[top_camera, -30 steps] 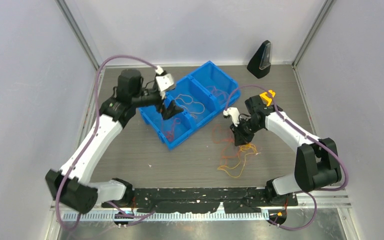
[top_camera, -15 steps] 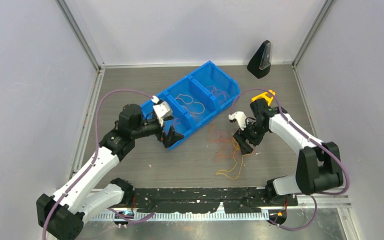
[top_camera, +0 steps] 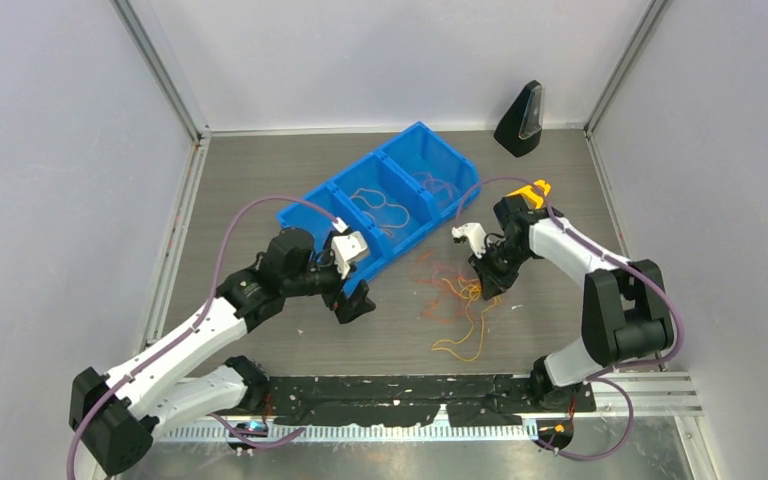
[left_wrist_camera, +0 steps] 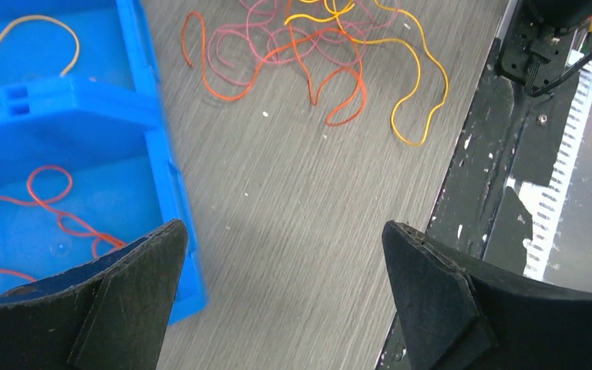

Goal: Untangle the cables

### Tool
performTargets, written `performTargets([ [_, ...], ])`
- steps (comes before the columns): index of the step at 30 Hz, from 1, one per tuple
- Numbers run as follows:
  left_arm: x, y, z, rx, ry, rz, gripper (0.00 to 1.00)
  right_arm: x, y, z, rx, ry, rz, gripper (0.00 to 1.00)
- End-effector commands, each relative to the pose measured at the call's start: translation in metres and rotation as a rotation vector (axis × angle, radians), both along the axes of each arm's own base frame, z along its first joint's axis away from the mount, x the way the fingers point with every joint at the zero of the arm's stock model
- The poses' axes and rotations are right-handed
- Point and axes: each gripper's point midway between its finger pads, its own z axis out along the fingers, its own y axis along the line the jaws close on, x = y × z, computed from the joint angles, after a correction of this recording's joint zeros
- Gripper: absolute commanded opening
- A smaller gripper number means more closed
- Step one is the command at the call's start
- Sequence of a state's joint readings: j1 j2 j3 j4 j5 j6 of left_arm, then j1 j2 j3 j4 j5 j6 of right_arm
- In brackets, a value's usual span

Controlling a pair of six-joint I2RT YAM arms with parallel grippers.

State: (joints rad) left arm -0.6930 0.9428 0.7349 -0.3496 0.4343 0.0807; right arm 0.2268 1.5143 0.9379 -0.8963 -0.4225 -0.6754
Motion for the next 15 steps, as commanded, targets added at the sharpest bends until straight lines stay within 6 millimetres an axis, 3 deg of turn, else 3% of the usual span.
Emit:
performTargets([
  [1, 0.004, -0.021, 0.035, -0.048, -0.078, -0.045, 1.00, 0.004, 0.011, 0.041, 0.090, -0.129, 0.071, 0.06],
  [5, -0.016, -0.032, 0.022, -0.029, -0.173, -0.174, 1.00, -0.005, 0.021, 0.068, 0.180, -0.213, 0.094, 0.06],
  [9, -0.015, -0.041, 0.011, -0.080, -0.194, -0.191, 0.94, -0.006, 0.029, 0.096, 0.254, -0.336, 0.095, 0.06],
  [12, 0.000, -0.055, 0.003, -0.099, -0.145, -0.119, 0.86, -0.005, 0.029, 0.100, 0.252, -0.342, 0.046, 0.05],
  [15, 0.018, -0.068, -0.010, -0.089, -0.088, -0.054, 0.84, -0.004, 0.022, 0.089, 0.203, -0.286, 0.012, 0.05],
])
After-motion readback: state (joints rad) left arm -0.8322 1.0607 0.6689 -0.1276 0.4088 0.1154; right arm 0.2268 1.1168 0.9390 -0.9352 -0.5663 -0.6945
